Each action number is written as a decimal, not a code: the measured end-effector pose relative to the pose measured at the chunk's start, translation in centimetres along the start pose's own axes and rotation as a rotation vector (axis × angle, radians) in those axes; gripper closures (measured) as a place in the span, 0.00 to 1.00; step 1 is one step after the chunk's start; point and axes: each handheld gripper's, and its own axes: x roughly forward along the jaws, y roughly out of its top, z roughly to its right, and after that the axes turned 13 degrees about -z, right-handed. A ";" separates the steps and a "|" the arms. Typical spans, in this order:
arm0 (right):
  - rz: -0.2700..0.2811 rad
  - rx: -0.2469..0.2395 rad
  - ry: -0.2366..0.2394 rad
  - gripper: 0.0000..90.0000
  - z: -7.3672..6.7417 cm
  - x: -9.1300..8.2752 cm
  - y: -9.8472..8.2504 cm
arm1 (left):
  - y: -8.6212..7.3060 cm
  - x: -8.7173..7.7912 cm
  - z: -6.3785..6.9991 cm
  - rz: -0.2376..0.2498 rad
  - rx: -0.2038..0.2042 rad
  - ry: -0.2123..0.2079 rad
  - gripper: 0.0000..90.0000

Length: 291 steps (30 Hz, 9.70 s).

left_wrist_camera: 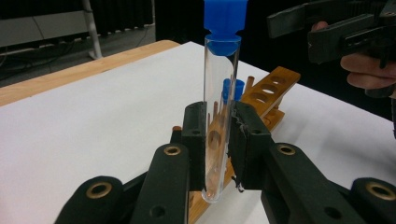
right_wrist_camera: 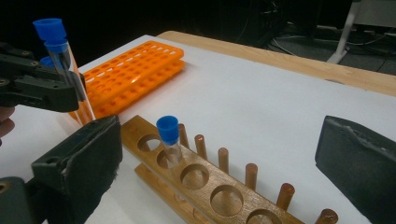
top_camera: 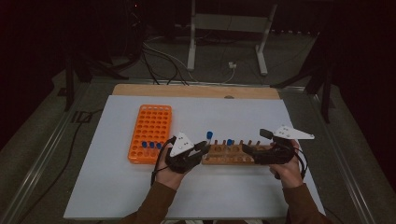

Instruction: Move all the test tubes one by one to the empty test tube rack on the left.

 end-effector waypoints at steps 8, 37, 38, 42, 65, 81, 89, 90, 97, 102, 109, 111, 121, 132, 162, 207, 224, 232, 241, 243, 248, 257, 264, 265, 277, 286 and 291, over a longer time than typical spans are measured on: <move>0.002 0.003 0.000 0.00 0.0 0.0 0.0 | -0.7 -1.1 -0.7 0.008 -0.016 0.018 0.87; 0.007 0.004 0.013 0.00 0.0 0.0 -0.1 | -3.5 -5.0 -2.8 0.031 -0.043 0.070 0.87; 0.006 0.004 0.015 0.00 -0.1 0.0 -0.1 | -3.6 -5.2 -2.9 0.033 -0.044 0.073 0.87; 0.007 0.005 0.017 0.00 -0.1 0.0 -0.1 | -3.9 -5.8 -3.3 0.040 -0.053 0.081 0.87; 0.011 0.009 0.023 0.00 0.0 -0.2 -0.1 | -4.9 -9.8 -5.9 0.064 -0.098 0.102 0.87; 0.015 0.008 0.024 0.00 0.0 -0.2 -0.1 | -6.7 -12.0 -8.2 0.078 -0.170 0.159 0.87; 0.016 0.007 0.026 0.00 -0.1 -0.2 -0.1 | -7.6 -12.9 -9.1 0.082 -0.192 0.203 0.87; 0.016 0.005 0.027 0.00 -0.1 -0.2 -0.1 | -7.7 -12.9 -9.2 0.083 -0.196 0.210 0.87; 0.013 0.003 0.029 0.00 -0.2 -0.1 -0.1 | -8.5 -12.4 -9.8 0.081 -0.225 0.271 0.87; 0.014 0.003 0.029 0.00 -0.1 -0.1 -0.1 | -9.3 -12.0 -10.3 0.091 -0.244 0.286 0.87; 0.015 0.003 0.030 0.00 -0.2 -0.1 -0.1 | -9.7 -11.2 -10.6 0.070 -0.236 0.289 0.87; 0.016 0.003 0.030 0.00 -0.2 -0.1 -0.1 | -9.8 -10.8 -10.7 0.052 -0.231 0.293 0.87; 0.017 0.003 0.031 0.00 -0.2 -0.1 -0.2 | -10.3 -9.7 -11.0 -0.043 -0.225 0.321 0.87; 0.019 0.006 0.031 0.00 -0.1 -0.3 -0.2 | -10.7 -9.1 -10.8 -0.170 -0.219 0.327 0.87; 0.010 -0.005 0.039 0.00 -0.4 0.0 -0.3 | -10.8 -8.2 -10.6 -0.245 -0.206 0.336 0.85; -0.012 -0.009 0.056 0.00 -0.5 0.6 -0.4 | -10.6 -10.5 -6.9 -0.090 -0.274 0.168 0.18; -0.058 -0.022 0.082 0.00 -1.4 2.3 -0.6 | -8.1 -7.5 -3.2 -0.102 -0.161 0.098 0.12; -0.076 -0.054 0.088 0.07 -2.2 3.0 -0.6 | -7.1 -5.8 -1.9 -0.105 -0.125 0.075 0.11; -0.109 -0.068 0.064 0.16 -2.5 4.1 -0.6 | -5.6 -3.9 -1.0 -0.106 -0.098 0.056 0.02; -0.117 -0.072 0.044 0.20 -2.6 4.5 -0.6 | -5.2 -3.4 -0.8 -0.103 -0.092 0.047 0.01; -0.139 -0.117 0.023 0.48 -2.8 5.2 -0.8 | -4.2 -2.2 -0.4 -0.104 -0.070 0.036 0.01; -0.118 -0.123 0.003 0.73 -2.7 6.0 -0.9 | -3.1 -0.2 -0.6 -0.115 -0.059 0.035 0.01; -0.123 -0.176 0.003 0.85 -3.3 6.5 -0.9 | -2.8 0.5 -0.7 -0.122 -0.051 0.045 0.01; -0.125 -0.178 0.001 0.85 -3.3 6.5 -0.9 | -2.8 0.6 -0.7 -0.123 -0.051 0.043 0.01; -0.093 -0.175 -0.003 0.86 -3.0 5.4 -0.7 | -2.2 1.0 -0.8 -0.105 -0.065 0.025 0.02; -0.040 -0.144 0.018 0.86 -2.9 3.8 0.1 | -0.8 1.6 -0.3 -0.091 -0.038 0.008 0.04; -0.014 -0.116 0.020 0.86 -2.9 2.9 0.7 | 0.3 2.1 -0.1 -0.086 -0.023 -0.010 0.05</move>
